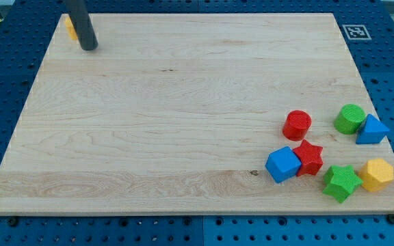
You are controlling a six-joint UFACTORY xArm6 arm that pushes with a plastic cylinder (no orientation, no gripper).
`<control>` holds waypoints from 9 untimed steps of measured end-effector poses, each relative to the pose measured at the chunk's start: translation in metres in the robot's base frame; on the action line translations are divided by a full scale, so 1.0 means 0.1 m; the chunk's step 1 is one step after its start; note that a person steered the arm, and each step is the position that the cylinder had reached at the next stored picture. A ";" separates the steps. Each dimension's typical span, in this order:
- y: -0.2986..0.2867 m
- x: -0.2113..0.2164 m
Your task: Move the red star to the top center
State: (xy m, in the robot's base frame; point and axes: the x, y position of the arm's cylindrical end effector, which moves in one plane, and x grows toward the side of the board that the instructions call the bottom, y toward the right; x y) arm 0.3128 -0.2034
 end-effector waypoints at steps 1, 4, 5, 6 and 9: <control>0.20 0.31; 0.20 0.97; 0.27 1.60; 0.55 2.13; 2.11 2.85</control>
State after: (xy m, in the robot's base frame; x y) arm 0.5979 0.0075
